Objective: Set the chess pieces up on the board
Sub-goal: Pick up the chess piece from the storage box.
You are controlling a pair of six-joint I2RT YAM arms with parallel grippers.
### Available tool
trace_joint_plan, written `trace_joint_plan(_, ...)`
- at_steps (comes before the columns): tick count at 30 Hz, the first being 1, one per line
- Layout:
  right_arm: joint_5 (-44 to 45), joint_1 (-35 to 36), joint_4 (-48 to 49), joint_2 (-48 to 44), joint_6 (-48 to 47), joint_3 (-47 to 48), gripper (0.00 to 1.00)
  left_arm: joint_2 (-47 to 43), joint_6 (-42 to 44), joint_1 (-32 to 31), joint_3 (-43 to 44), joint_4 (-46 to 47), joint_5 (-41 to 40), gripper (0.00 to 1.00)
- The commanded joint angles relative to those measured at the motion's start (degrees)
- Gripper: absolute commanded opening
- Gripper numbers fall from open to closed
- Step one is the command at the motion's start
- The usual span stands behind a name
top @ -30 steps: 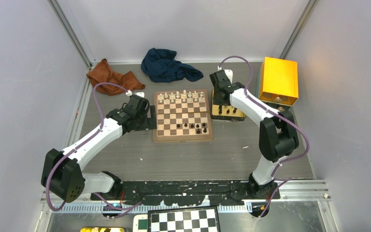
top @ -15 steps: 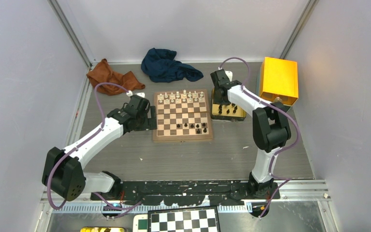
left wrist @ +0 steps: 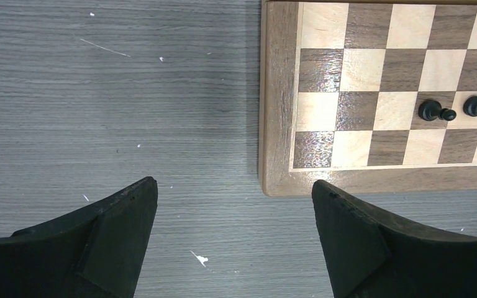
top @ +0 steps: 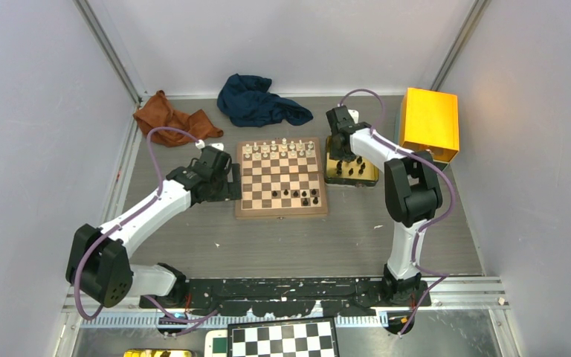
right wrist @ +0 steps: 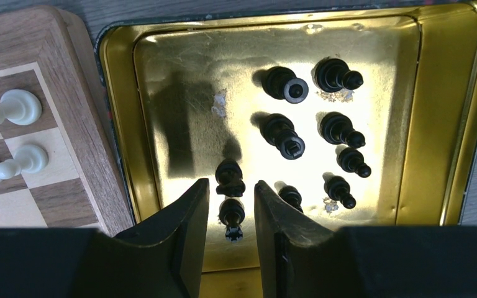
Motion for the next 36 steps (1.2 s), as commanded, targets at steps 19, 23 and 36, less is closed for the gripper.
trace_joint_plan(19,-1.8,-1.2,0.6,1.9,-0.5,3.9,0.35,1.2,1.1,0.5,2.9,1.4,-1.1,0.95)
trace_joint_plan(23,-2.3,-1.2,0.6,1.8,-0.3,3.6,0.34,1.2,1.2,0.5,2.8,1.4,-1.1,0.95)
trace_joint_plan(36,-2.6,-1.2,0.1,0.8,-0.1,1.8,0.34,0.7,0.9,0.6,2.2,1.6,-0.6,0.95)
